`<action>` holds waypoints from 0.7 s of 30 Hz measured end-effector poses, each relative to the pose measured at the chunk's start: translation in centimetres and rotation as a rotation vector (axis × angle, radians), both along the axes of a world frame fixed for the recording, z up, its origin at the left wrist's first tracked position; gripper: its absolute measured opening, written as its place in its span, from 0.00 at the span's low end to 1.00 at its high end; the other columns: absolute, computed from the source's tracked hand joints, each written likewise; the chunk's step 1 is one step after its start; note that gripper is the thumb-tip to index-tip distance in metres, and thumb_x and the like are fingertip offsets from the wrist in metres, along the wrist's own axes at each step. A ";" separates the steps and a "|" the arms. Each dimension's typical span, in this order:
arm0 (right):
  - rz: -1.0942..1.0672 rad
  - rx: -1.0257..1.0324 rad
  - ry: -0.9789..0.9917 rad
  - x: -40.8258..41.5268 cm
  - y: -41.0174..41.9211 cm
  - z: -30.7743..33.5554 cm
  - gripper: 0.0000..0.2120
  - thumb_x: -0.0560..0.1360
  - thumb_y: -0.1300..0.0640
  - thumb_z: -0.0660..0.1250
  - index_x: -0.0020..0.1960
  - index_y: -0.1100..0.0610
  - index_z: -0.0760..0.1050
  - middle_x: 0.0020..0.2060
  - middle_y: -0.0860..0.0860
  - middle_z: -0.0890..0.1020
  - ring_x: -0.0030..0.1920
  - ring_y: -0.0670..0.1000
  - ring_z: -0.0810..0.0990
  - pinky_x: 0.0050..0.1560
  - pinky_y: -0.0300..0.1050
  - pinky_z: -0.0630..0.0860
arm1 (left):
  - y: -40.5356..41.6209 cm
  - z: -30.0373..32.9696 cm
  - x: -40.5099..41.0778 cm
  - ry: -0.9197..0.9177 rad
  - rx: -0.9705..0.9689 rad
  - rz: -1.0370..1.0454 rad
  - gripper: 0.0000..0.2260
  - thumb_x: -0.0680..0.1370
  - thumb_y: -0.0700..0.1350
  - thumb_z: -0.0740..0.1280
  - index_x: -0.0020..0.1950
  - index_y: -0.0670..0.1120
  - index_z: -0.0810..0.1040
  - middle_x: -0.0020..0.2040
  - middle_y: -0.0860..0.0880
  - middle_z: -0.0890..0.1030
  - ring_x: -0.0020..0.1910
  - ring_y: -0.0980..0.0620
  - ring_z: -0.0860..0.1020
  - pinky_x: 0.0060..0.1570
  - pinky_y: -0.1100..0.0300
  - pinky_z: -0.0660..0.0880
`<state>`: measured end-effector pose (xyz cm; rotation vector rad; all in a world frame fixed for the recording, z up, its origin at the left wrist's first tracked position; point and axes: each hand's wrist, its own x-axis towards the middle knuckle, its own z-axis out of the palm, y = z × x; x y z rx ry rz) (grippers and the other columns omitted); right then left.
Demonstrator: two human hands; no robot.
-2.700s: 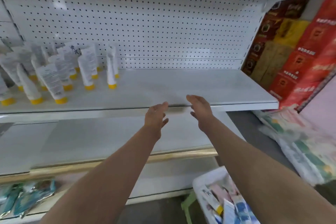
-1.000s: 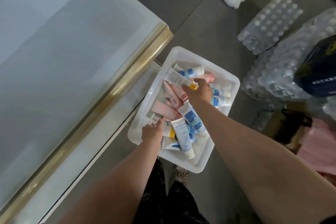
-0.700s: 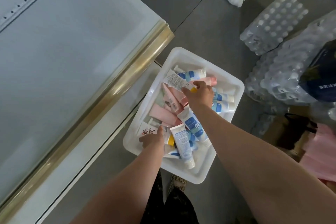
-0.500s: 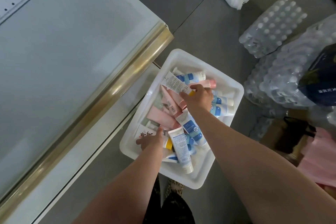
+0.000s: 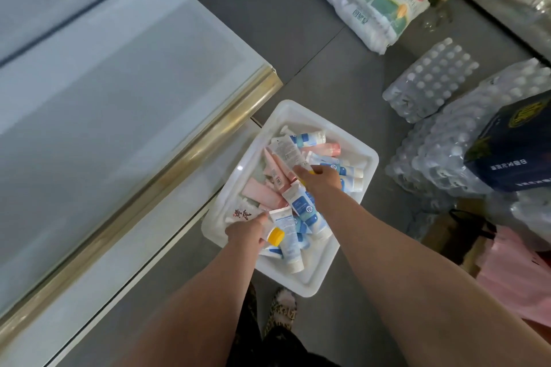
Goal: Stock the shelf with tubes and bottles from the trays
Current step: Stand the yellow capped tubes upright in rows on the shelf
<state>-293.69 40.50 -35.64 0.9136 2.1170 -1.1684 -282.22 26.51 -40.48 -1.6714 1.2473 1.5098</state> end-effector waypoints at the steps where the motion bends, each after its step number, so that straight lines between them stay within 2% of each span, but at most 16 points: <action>1: -0.026 -0.042 0.002 0.5 0.2 0.9 0.17 0.72 0.45 0.76 0.54 0.54 0.77 0.42 0.51 0.82 0.38 0.50 0.79 0.33 0.39 0.71 | 0.1 1.3 0.0 -0.004 0.000 -0.026 0.24 0.69 0.46 0.78 0.60 0.38 0.75 0.53 0.42 0.82 0.48 0.46 0.82 0.47 0.54 0.82; 3: -0.046 -0.125 -0.011 1.3 0.6 2.6 0.17 0.72 0.45 0.76 0.53 0.54 0.77 0.38 0.52 0.80 0.32 0.48 0.77 0.33 0.40 0.72 | 0.7 4.2 0.2 0.063 0.036 -0.038 0.19 0.71 0.44 0.77 0.57 0.39 0.77 0.50 0.42 0.82 0.47 0.46 0.82 0.50 0.53 0.82; 5: -0.055 -0.193 -0.010 2.0 0.7 4.7 0.17 0.73 0.46 0.76 0.53 0.56 0.79 0.35 0.51 0.79 0.29 0.47 0.75 0.33 0.39 0.73 | 1.2 6.6 0.3 0.265 0.095 0.038 0.11 0.73 0.43 0.75 0.51 0.41 0.78 0.47 0.41 0.82 0.44 0.46 0.81 0.46 0.54 0.81; 7: -0.083 -0.284 0.030 2.5 0.9 6.9 0.14 0.73 0.49 0.76 0.52 0.57 0.80 0.37 0.52 0.80 0.31 0.47 0.76 0.36 0.39 0.76 | 1.4 9.7 0.9 0.393 0.114 0.082 0.07 0.74 0.43 0.73 0.49 0.45 0.78 0.46 0.41 0.81 0.46 0.45 0.80 0.48 0.52 0.79; 11: -0.097 -0.438 0.106 3.7 0.9 11.1 0.10 0.74 0.53 0.76 0.50 0.57 0.80 0.45 0.57 0.81 0.37 0.51 0.79 0.42 0.43 0.79 | 1.3 15.9 1.6 0.629 0.233 0.179 0.12 0.76 0.44 0.69 0.60 0.49 0.78 0.50 0.45 0.82 0.50 0.45 0.81 0.49 0.49 0.78; 14: -0.107 -0.523 0.180 4.3 0.7 13.4 0.18 0.70 0.53 0.79 0.55 0.60 0.81 0.57 0.62 0.80 0.44 0.55 0.81 0.42 0.47 0.82 | 0.5 19.6 2.3 0.768 0.227 0.155 0.09 0.80 0.44 0.65 0.58 0.55 0.77 0.55 0.47 0.80 0.53 0.47 0.79 0.58 0.44 0.77; 16: -0.068 -0.562 0.230 5.1 0.3 15.6 0.19 0.72 0.54 0.78 0.59 0.59 0.79 0.55 0.60 0.82 0.45 0.54 0.83 0.44 0.47 0.82 | -0.4 21.9 2.7 0.822 0.220 0.144 0.09 0.81 0.45 0.64 0.56 0.59 0.76 0.59 0.47 0.77 0.57 0.46 0.77 0.62 0.39 0.74; 18: -0.027 -0.609 0.273 6.1 -0.2 17.8 0.19 0.73 0.54 0.77 0.61 0.58 0.78 0.53 0.57 0.83 0.45 0.53 0.83 0.47 0.49 0.82 | -1.2 23.9 3.3 0.868 0.230 0.183 0.10 0.81 0.46 0.64 0.61 0.57 0.75 0.59 0.46 0.75 0.58 0.46 0.75 0.61 0.37 0.74; 21: -0.020 -0.717 0.341 7.5 -1.5 20.9 0.21 0.73 0.58 0.77 0.63 0.60 0.76 0.52 0.56 0.82 0.47 0.53 0.81 0.43 0.47 0.81 | -2.3 26.9 4.2 0.932 0.194 0.245 0.14 0.82 0.47 0.64 0.68 0.53 0.73 0.60 0.45 0.76 0.57 0.44 0.76 0.58 0.37 0.76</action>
